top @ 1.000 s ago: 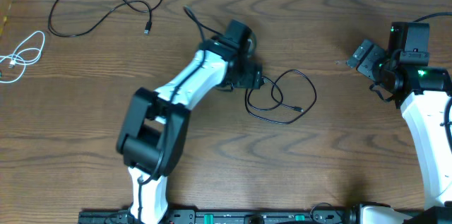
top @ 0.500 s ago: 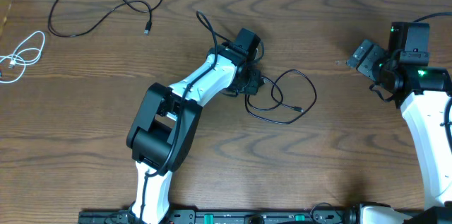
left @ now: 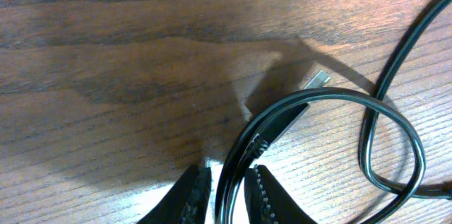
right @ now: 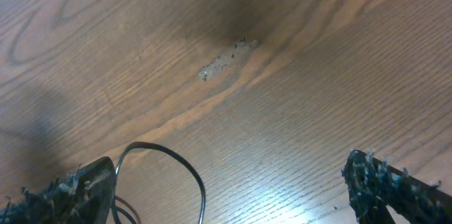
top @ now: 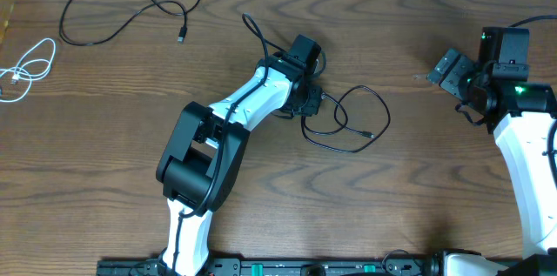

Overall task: Untangle cables
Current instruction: 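Move the left gripper to the remaining black cable and grasp it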

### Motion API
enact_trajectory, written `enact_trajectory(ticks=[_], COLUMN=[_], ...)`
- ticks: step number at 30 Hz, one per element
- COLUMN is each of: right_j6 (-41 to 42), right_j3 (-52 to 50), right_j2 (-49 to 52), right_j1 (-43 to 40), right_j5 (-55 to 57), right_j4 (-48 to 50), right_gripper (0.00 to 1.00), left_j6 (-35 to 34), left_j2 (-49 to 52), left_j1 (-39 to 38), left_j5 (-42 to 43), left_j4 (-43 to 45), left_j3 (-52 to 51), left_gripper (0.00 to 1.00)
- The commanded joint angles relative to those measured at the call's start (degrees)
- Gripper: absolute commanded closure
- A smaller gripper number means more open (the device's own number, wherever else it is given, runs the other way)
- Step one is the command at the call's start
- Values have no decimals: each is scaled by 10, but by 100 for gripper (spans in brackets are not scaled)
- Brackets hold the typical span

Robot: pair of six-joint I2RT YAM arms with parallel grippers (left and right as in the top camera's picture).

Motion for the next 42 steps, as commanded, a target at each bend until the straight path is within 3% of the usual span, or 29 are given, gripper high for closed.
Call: enact_trajectory(ticks=[1,25,42], right_j6=[-2,-2,-2], right_j3=[2,2,2], right_j2=[1,1,1], right_j1=[-1,-1,-1], right_j5=[7,7,7], right_j4=[0,0,0], right_gripper=[1,1,1], left_j6=[0,-1,1], left_j2=[-3,-29,-14], left_j1=[0,-1,0], left_j5=[-1,9,-69], left_j4=[-3,-54,-57], left_j3=[-2,-23,-28], left_gripper=[77,78,78])
